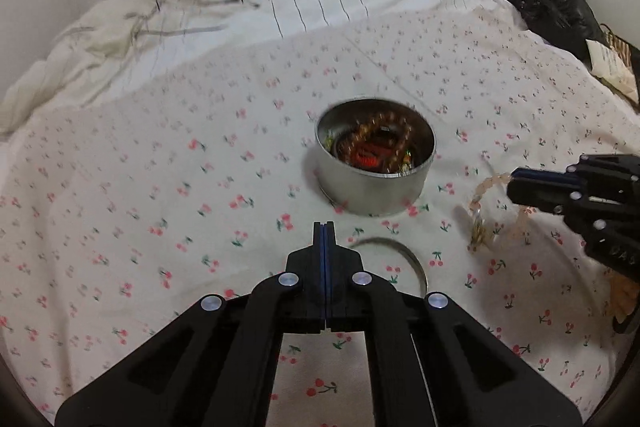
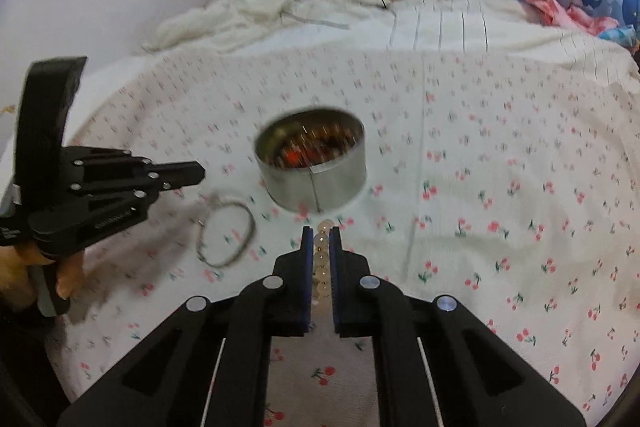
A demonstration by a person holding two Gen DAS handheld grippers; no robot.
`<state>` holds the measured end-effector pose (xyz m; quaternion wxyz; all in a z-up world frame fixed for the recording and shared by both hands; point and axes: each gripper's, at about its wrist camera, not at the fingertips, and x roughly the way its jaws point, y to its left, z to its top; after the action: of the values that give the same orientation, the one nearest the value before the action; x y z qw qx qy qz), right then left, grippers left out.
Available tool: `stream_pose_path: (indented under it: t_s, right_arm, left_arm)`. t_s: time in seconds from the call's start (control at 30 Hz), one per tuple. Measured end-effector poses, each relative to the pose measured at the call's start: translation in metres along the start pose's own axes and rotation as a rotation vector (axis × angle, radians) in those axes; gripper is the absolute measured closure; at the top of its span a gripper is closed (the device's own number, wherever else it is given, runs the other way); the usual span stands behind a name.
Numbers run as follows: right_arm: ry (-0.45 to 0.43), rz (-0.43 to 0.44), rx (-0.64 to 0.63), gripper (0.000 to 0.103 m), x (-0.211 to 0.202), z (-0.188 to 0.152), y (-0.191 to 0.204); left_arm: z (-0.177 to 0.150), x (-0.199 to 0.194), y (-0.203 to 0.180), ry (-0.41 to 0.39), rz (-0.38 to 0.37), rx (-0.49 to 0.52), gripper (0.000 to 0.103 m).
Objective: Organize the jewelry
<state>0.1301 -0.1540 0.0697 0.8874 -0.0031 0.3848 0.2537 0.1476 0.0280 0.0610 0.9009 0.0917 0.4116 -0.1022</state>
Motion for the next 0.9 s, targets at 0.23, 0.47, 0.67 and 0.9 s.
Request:
stream_pose_path:
  t_s: [0.23,0.47,0.67,0.9]
  right_arm:
    - [-0.054,0.038,0.024,0.095,-0.011,0.007,-0.002]
    - [-0.065,0.057,0.019,0.095,-0.015,0.008,0.001]
    - [-0.078,0.059,0.029,0.095,-0.02,0.009,-0.001]
    - [-0.09,0.069,0.037,0.095,-0.023,0.012,-0.004]
  left_arm:
    - [0.006,-0.007,-0.002,-0.028,0.004,0.019,0.103]
    - [0.004,-0.003,0.0,-0.009,-0.012,0.009,0.103]
    - [-0.011,0.04,0.013,0.116,-0.033,-0.065,0.073]
    - [-0.023,0.056,0.008,0.136,-0.063,-0.069,0.088]
